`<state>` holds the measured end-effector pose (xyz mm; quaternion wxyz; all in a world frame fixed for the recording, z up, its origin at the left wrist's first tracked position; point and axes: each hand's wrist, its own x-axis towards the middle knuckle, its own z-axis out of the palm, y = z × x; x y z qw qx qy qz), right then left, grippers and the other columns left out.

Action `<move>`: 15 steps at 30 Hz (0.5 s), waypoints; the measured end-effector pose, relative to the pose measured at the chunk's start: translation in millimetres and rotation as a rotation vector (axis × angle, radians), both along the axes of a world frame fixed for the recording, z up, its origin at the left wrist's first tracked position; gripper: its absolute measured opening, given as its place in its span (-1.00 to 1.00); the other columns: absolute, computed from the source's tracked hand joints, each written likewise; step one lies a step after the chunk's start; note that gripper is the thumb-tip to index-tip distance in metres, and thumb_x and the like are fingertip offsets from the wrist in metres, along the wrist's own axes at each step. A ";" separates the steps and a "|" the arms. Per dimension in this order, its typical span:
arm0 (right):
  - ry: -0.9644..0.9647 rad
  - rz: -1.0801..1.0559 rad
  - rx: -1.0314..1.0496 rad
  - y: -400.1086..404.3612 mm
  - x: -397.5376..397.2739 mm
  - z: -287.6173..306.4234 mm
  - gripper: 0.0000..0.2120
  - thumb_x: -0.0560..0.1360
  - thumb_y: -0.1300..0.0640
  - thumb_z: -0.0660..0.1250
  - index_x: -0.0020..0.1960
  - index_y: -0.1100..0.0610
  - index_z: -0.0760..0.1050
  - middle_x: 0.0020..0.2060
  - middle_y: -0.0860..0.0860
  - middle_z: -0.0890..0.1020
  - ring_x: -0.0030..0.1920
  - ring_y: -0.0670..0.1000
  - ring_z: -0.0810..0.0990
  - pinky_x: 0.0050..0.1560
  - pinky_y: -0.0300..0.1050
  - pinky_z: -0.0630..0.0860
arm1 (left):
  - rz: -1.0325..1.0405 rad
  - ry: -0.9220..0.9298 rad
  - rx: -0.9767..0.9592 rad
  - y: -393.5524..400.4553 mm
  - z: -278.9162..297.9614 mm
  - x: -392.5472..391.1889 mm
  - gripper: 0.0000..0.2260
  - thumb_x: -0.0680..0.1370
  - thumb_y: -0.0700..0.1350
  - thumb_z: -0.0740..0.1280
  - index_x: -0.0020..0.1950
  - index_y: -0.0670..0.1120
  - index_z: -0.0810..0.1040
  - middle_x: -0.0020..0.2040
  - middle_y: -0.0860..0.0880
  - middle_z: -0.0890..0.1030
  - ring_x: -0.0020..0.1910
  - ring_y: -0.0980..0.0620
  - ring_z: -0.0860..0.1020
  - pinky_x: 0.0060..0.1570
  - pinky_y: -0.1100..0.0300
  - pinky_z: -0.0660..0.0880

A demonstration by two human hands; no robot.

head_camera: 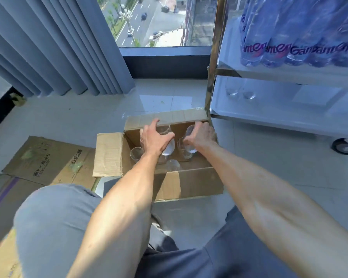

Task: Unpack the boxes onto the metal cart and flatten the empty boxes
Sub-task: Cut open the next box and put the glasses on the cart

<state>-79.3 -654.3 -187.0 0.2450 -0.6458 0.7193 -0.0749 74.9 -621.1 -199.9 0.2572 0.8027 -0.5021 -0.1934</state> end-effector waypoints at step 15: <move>-0.440 -0.395 -0.655 73.1 -114.6 108.3 -0.34 0.19 0.00 0.42 0.29 0.06 0.43 -0.03 0.08 0.54 0.00 0.14 0.49 -0.01 -0.09 0.43 | -0.017 0.657 -0.556 42.3 117.7 -127.3 -0.34 0.26 0.24 0.46 0.28 0.03 0.43 0.01 -0.03 0.51 0.02 0.00 0.50 -0.05 0.14 0.48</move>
